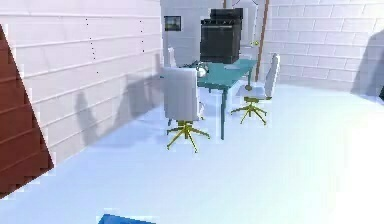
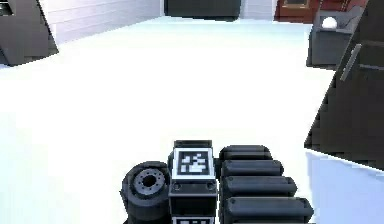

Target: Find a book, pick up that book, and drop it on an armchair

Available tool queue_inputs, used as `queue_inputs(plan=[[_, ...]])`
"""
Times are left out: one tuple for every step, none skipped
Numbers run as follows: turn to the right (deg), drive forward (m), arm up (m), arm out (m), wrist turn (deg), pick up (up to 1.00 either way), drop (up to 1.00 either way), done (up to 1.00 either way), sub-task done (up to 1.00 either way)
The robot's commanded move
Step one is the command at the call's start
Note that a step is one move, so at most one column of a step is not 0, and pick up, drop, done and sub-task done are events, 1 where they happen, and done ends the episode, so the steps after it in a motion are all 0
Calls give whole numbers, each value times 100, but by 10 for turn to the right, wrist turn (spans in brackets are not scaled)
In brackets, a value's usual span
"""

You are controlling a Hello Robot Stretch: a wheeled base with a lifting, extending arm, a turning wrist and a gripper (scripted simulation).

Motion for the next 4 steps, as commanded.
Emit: queue_inputs(plan=[[-450,0,0,0,0,0,0,0,0],[-360,0,0,0,0,0,0,0,0],[-450,0,0,0,0,0,0,0,0],[-450,0,0,0,0,0,0,0,0]])
